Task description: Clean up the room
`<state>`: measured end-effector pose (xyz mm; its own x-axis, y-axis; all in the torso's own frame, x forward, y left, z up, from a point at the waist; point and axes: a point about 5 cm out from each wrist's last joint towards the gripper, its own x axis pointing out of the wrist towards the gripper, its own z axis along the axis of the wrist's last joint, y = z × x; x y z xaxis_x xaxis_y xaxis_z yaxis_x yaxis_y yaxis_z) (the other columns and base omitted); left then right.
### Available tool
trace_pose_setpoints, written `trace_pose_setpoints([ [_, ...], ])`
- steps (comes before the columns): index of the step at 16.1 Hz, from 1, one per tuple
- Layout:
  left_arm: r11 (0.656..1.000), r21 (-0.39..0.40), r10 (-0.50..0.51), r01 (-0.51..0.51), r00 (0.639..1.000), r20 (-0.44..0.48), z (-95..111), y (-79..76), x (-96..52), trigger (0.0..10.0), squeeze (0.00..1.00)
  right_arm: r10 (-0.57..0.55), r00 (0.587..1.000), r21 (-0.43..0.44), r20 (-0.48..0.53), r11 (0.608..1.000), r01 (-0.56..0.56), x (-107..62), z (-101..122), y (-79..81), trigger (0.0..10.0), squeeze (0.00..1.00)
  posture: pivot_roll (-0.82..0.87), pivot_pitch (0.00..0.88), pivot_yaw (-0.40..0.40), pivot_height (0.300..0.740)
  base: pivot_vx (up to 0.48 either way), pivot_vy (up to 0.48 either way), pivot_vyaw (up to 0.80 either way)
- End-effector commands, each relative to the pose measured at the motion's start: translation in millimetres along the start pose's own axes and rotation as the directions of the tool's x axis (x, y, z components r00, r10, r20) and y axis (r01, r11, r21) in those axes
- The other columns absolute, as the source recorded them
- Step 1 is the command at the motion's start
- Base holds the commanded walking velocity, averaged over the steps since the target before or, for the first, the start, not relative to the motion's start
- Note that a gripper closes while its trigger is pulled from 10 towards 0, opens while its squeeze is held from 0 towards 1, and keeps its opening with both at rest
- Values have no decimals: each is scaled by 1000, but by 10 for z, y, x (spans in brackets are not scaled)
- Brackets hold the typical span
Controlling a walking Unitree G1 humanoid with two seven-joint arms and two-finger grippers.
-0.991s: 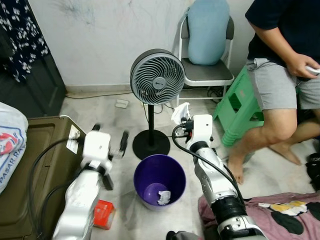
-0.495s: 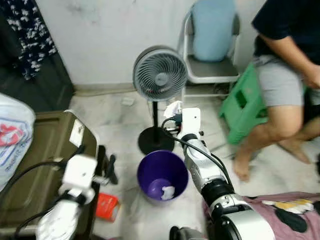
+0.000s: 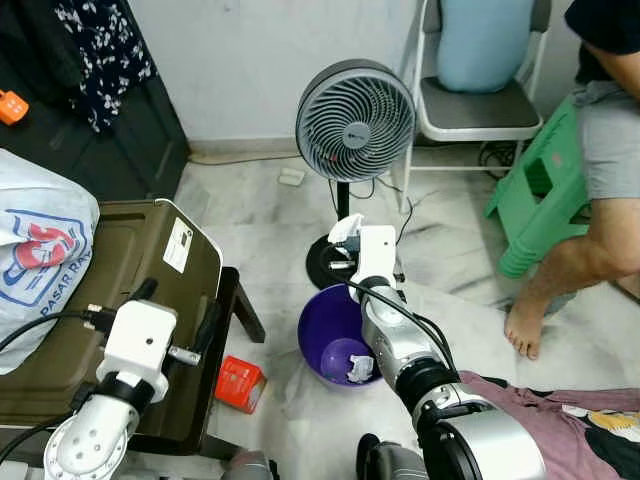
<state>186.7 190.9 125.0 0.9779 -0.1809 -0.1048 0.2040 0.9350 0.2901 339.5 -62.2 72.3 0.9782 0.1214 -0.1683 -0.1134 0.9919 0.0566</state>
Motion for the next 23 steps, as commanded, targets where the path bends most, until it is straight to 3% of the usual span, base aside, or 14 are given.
trace_pose_setpoints([
  [1,1000,1,-29,29,1000,-10,1,-13,-9,10000,0,-4,1000,30,5,1000,4,17,37,78,10000,0,240,158,107,740,0,0,0],
  [7,999,9,-46,46,999,-25,21,34,-25,10000,0,-60,997,17,-56,998,61,22,-41,35,10000,0,260,175,128,740,0,0,0],
  [11,998,22,-57,59,996,-71,23,101,-204,10000,0,-114,979,-9,-167,993,114,4,-179,-12,10000,0,309,216,159,740,0,0,0],
  [12,997,32,-65,68,994,-87,32,137,-249,10000,0,-146,955,-26,-258,989,144,-33,-301,-35,10000,0,320,224,170,740,0,0,0],
  [15,996,46,-66,71,992,-106,75,228,-293,10000,0,-176,926,-83,-333,984,157,-90,-430,-44,10000,0,347,241,196,740,0,0,0],
  [17,996,50,-68,74,991,-113,82,254,-317,10000,0,-205,909,-111,-363,978,177,-120,-489,-73,10000,0,351,245,203,740,0,0,0],
  [19,995,49,-77,83,990,-121,90,260,-332,10000,0,-296,870,-232,-394,948,217,-190,-599,-183,10000,0,343,250,212,740,0,0,0],
  [23,995,37,-92,98,988,-127,107,243,-306,10000,0,-307,890,-203,-337,947,249,-119,-473,-228,10000,0,343,257,220,740,0,0,0],
])
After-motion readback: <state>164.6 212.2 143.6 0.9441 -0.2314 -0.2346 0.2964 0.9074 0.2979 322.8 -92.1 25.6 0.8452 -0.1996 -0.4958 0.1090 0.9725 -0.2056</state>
